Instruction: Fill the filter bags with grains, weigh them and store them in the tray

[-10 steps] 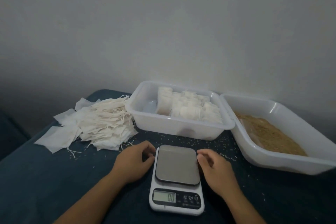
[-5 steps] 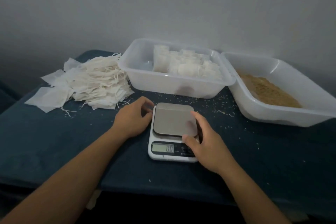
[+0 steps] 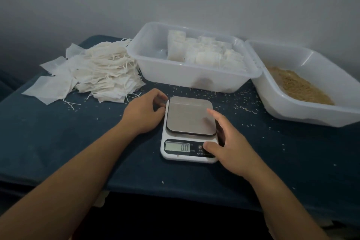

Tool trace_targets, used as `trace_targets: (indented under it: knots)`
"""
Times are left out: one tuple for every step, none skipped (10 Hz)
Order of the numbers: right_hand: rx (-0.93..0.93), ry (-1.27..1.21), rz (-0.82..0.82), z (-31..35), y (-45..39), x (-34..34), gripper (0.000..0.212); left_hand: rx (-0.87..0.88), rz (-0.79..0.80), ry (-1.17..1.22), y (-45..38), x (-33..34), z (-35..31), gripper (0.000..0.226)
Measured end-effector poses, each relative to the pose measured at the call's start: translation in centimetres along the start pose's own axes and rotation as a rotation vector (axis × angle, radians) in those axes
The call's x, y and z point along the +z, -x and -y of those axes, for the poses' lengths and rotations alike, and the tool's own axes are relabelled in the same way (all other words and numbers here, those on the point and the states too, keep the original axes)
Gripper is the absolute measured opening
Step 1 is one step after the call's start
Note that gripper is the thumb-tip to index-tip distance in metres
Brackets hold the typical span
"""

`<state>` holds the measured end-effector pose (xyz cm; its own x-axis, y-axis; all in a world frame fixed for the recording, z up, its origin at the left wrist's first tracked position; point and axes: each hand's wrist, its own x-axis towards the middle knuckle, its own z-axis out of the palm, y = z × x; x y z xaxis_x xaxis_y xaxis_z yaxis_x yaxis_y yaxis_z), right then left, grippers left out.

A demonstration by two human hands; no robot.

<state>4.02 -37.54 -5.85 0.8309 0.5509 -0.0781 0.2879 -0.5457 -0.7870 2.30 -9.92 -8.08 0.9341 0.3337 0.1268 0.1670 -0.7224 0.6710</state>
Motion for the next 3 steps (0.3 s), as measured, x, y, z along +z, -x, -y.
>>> trace_targets:
  knots:
    - [-0.012, -0.057, -0.022, -0.04, -0.02, 0.33, 0.083, 0.004, -0.014, 0.034, 0.21, -0.11, -0.15, 0.022]
    - [-0.007, -0.142, -0.029, -0.34, -0.47, 0.75, 0.075, -0.009, -0.032, 0.06, 0.11, -0.19, -0.21, 0.024]
    - [-0.015, -0.155, -0.059, 0.11, -0.76, 0.94, 0.069, -0.029, -0.041, 0.053, 0.09, -0.24, -0.36, 0.025]
